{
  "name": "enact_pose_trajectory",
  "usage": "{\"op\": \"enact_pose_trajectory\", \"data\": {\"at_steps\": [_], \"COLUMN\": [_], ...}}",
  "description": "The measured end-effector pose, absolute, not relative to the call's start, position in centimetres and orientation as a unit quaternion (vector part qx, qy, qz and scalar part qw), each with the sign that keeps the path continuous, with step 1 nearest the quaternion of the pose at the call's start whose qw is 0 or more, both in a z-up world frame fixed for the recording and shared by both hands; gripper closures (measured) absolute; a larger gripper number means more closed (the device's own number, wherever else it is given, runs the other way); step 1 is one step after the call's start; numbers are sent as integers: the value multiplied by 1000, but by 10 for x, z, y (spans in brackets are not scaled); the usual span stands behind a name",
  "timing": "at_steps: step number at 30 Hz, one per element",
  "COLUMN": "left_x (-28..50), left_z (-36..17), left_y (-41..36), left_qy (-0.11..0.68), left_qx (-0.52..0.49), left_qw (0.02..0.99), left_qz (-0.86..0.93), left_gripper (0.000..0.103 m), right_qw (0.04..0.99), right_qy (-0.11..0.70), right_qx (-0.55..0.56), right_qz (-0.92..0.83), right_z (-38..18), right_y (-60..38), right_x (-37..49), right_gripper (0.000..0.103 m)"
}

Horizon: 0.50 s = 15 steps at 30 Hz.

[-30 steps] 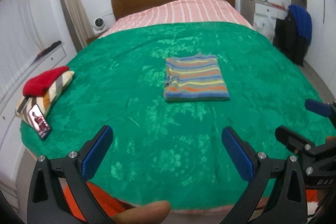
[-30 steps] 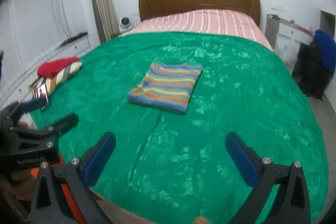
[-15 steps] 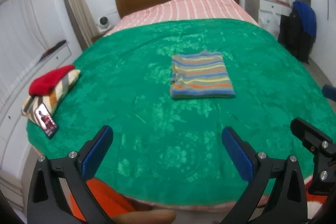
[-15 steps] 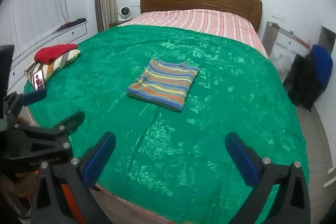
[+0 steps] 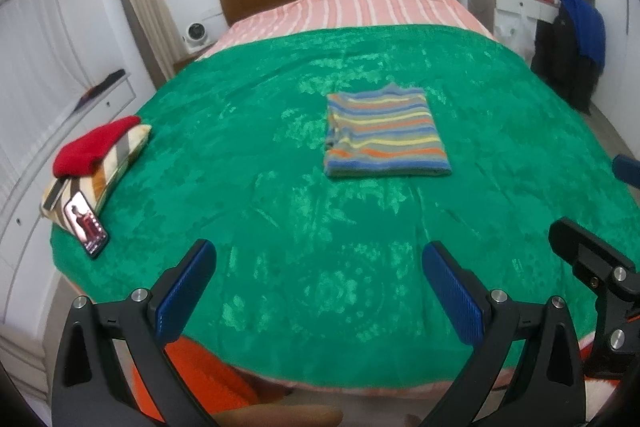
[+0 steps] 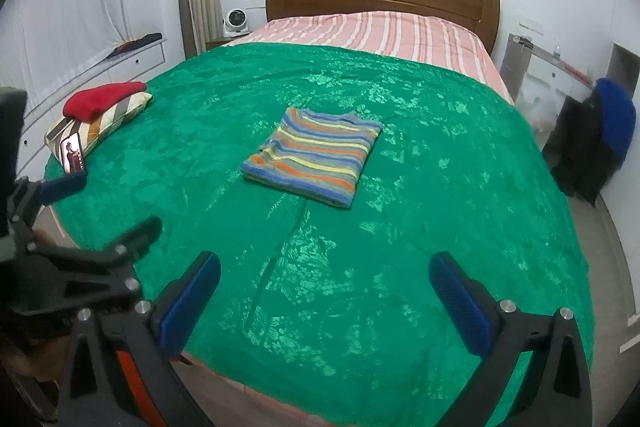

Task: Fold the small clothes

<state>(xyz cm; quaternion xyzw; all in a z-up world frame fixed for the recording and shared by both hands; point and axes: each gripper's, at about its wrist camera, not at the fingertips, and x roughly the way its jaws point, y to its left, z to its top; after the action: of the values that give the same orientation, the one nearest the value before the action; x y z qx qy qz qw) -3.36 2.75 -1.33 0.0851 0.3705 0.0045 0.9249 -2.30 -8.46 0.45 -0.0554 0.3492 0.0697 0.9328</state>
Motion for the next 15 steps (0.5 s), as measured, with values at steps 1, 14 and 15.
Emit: {"op": "enact_pose_trajectory", "data": {"at_steps": [1, 14, 15], "left_x": [-33, -30, -30], "left_z": [-13, -16, -16], "left_y": [28, 33, 33], "left_qy": [372, 385, 386], "left_qx": [84, 73, 73], "left_qw": [924, 920, 920], "left_qz": [4, 1, 1], "left_gripper": [0, 0, 0], "right_qw": [933, 932, 932], "right_qy": [348, 349, 349], "right_qx": [-57, -64, -64], "right_qz": [70, 68, 68], "right_z": [5, 7, 7], "right_y": [-83, -80, -81], "right_x": [-23, -23, -23], "right_gripper": [0, 0, 0]}}
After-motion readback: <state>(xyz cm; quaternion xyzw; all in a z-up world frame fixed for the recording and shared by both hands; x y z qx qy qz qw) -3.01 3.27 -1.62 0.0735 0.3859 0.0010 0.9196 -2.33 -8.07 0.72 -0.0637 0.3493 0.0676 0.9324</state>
